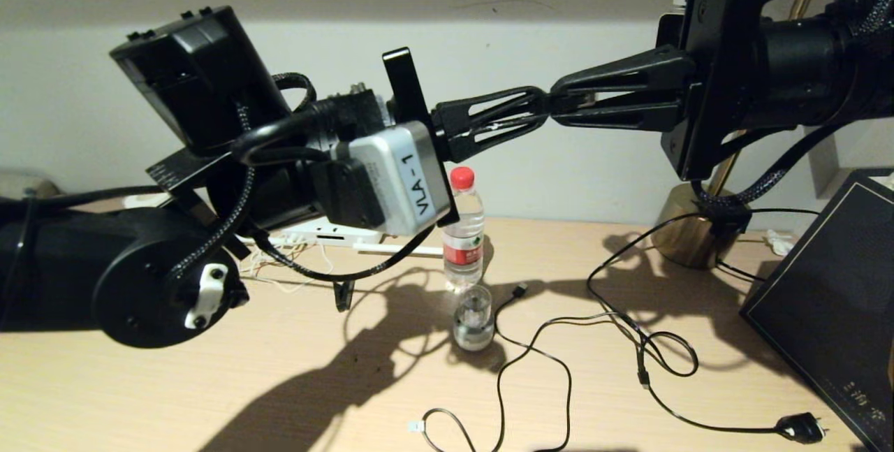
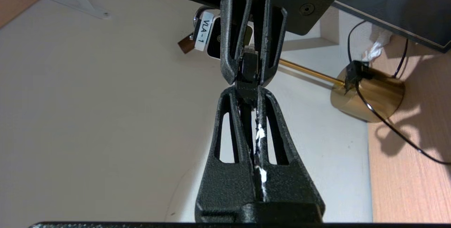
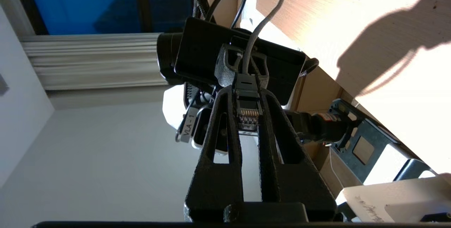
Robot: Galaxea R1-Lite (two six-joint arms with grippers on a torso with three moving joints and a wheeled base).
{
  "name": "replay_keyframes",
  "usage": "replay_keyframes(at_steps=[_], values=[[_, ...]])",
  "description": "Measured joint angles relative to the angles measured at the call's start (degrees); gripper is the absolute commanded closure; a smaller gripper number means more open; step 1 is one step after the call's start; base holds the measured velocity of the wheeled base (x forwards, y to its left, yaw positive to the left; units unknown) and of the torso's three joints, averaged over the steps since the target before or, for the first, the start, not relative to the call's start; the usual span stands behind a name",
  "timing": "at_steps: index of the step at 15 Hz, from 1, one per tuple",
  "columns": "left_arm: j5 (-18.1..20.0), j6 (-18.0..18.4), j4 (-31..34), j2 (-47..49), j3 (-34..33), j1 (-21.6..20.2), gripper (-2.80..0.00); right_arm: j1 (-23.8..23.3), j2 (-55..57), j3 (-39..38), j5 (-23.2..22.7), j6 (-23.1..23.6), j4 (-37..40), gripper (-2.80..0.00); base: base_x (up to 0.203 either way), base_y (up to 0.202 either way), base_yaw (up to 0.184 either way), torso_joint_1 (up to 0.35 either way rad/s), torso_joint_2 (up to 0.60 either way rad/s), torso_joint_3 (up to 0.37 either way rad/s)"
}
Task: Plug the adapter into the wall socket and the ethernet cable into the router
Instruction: Align cable and router interface
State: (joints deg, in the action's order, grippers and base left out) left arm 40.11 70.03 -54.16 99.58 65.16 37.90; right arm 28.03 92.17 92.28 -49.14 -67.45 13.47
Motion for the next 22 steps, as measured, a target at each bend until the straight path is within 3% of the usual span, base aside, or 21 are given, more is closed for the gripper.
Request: replay_keyframes(at_steps=[7,8,11,17,20,22], values=[[0.0,0.0,0.0,0.0,-0.2,0.1,0.0,0.1,0.0,-0.7,0.2,0.3,0.0,0.0,0.0,0.0,0.0,0.0,0.0,0.0],[0.0,0.1,-0.1,0.0,-0.2,0.1,0.0,0.1,0.0,-0.8,0.5,0.7,0.0,-2.8,0.0,0.0,0.0,0.0,0.0,0.0],[-0.1,0.0,-0.4,0.0,-0.3,0.6,0.0,0.3,-0.1,-1.2,0.8,4.1,0.2,-2.8,0.0,0.0,0.0,0.0,0.0,0.0],[-1.0,-0.9,-0.3,-1.4,-4.8,-0.1,0.0,0.1,-0.4,-1.7,1.7,4.1,0.2,-2.8,0.0,0.0,0.0,0.0,0.0,0.0],[-3.2,-1.9,-0.3,-2.3,-7.3,-4.7,0.0,-0.9,-3.2,-4.1,3.4,5.0,-0.7,-2.8,0.0,0.0,0.0,0.0,0.0,0.0],[-4.2,-4.3,-0.2,-2.6,-9.7,-9.6,0.0,-1.5,-7.0,-8.8,7.7,8.2,-3.2,-2.8,0.0,0.0,0.0,0.0,0.0,0.0]])
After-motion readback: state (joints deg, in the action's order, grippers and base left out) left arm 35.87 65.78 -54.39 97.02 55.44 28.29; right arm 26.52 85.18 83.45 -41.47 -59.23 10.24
